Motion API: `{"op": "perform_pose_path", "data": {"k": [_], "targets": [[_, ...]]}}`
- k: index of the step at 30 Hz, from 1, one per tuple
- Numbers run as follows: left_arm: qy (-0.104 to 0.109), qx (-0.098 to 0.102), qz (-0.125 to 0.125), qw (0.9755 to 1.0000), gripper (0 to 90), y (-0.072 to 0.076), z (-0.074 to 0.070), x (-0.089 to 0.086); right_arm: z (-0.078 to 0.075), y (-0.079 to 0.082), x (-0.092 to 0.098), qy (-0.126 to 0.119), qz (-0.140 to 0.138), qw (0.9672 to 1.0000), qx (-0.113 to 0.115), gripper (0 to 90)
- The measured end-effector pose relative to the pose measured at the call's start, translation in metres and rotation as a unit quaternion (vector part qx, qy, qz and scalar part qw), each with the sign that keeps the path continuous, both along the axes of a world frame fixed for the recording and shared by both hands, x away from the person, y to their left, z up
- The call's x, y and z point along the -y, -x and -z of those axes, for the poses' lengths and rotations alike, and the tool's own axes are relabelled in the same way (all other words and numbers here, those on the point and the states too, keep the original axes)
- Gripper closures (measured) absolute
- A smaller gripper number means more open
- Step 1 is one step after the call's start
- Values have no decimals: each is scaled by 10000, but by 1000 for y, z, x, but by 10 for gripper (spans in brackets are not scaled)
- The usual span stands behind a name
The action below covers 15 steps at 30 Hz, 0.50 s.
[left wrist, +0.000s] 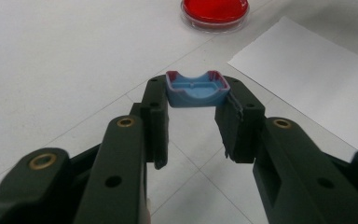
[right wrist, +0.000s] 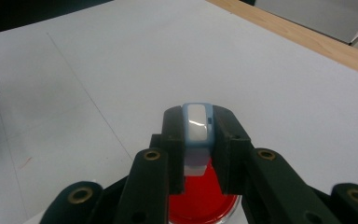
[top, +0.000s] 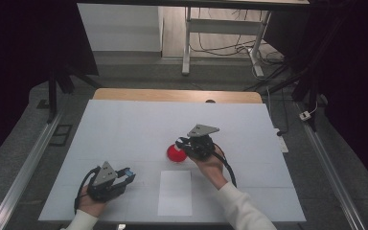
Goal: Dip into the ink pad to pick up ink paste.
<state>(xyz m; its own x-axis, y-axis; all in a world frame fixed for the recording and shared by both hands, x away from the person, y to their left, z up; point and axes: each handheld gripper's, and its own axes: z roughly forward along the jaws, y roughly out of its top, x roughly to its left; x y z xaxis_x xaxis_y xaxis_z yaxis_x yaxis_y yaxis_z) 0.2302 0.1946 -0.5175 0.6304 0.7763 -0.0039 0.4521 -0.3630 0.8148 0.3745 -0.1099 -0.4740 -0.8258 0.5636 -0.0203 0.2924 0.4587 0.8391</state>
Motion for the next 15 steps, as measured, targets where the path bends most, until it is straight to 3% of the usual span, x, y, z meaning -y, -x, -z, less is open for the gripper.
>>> {"op": "perform_pose_path", "data": {"k": [15], "targets": [[-2, -4, 0, 10000, 647, 0, 0, 0, 9, -3, -4, 218, -35, 9997, -75, 753]]}}
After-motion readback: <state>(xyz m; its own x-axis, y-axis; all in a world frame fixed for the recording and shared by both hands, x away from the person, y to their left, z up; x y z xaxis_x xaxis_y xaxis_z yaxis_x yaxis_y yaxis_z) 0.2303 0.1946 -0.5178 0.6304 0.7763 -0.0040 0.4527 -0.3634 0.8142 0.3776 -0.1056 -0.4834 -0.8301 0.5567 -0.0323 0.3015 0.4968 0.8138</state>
